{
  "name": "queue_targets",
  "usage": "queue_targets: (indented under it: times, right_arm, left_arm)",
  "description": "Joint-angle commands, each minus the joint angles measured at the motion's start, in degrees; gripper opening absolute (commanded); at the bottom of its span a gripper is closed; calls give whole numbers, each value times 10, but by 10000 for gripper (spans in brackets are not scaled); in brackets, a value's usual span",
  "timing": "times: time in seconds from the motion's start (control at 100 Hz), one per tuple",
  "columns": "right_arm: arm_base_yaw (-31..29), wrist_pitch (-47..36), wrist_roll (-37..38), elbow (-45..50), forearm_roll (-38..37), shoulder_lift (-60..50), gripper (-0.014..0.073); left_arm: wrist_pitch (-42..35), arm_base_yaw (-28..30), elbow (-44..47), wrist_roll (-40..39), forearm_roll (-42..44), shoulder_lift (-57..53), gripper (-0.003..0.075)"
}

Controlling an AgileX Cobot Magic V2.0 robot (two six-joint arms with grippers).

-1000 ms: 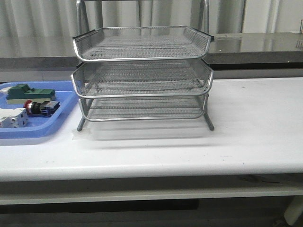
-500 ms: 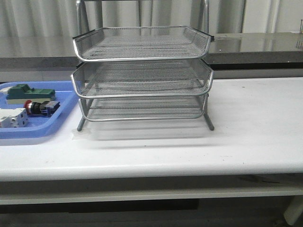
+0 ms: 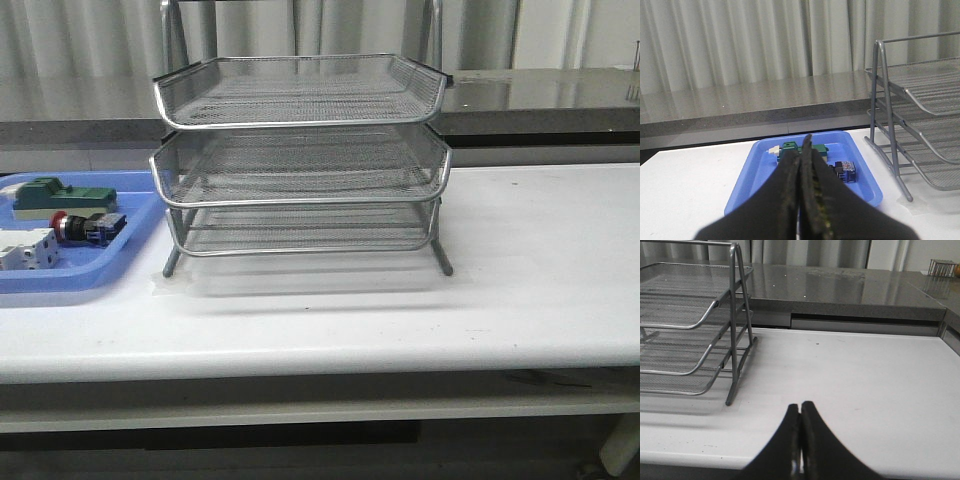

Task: Place button on rack with both arms

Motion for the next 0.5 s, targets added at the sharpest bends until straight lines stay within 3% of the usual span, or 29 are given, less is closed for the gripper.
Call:
queue_targets:
  times: [0.0,0.25,0.49]
  right_arm:
    - [-4,20,-2,-93,0,69,-57]
    - [-4,158,-2,-284,17,269,-57]
    - [-4,173,-2,-355,136,415,-57]
  left_arm:
    - [-47,0,19,-8,1,-18,-20]
    - [-47,0,19,-8,1,-18,-20]
    - [-47,0,19,-8,1,-18,-20]
